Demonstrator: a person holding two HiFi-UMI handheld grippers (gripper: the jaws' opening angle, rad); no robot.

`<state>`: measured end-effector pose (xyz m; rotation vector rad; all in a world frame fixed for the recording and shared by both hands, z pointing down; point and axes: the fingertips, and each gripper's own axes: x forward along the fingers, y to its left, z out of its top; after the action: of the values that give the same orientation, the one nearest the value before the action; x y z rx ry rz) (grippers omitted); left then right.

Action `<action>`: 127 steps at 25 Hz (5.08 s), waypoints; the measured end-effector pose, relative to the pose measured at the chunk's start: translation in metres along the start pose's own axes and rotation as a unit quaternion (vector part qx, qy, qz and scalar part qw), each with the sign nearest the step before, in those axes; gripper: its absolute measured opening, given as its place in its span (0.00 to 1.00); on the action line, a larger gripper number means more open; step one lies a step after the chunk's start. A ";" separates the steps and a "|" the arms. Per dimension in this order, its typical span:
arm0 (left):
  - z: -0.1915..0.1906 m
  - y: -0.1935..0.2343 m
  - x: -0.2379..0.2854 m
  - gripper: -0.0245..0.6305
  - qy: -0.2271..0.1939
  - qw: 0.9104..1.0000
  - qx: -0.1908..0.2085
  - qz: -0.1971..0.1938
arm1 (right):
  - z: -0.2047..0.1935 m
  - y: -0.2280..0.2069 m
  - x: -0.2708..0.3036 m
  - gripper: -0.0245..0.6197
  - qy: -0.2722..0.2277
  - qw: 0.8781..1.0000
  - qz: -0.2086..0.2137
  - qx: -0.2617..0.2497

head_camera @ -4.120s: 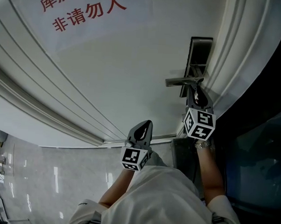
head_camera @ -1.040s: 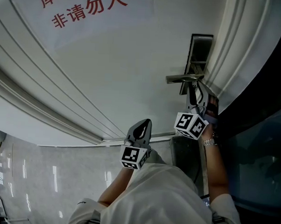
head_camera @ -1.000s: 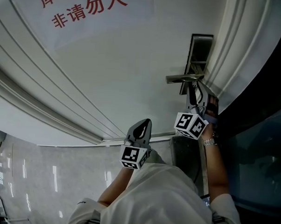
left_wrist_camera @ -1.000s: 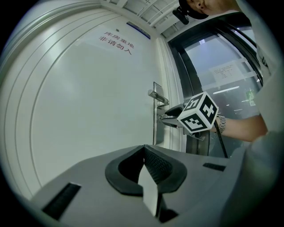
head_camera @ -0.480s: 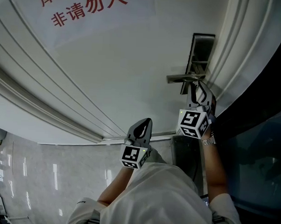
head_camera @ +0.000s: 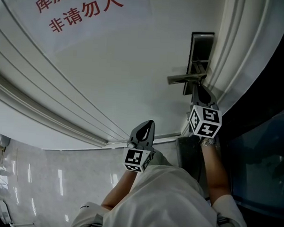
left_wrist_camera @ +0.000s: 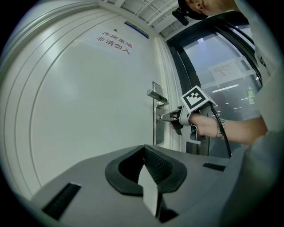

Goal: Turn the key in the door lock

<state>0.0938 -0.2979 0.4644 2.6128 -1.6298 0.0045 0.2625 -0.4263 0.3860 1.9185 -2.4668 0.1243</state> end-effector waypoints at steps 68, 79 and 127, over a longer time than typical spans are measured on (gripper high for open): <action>-0.009 -0.018 -0.006 0.05 0.010 1.000 0.005 -0.020 | -0.007 0.003 0.001 0.12 -0.029 0.637 0.127 0.760; -0.010 -0.024 -0.008 0.05 0.009 1.000 0.007 -0.029 | -0.021 0.021 -0.021 0.23 0.011 0.897 0.119 0.426; -0.016 -0.023 -0.014 0.05 0.014 0.999 0.006 -0.028 | 0.003 0.011 -0.006 0.11 0.036 0.902 -0.094 -0.421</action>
<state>0.1092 -0.2746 0.4789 2.6547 -1.5511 0.0477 0.2533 -0.4184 0.3818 1.6573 -1.7807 -0.7307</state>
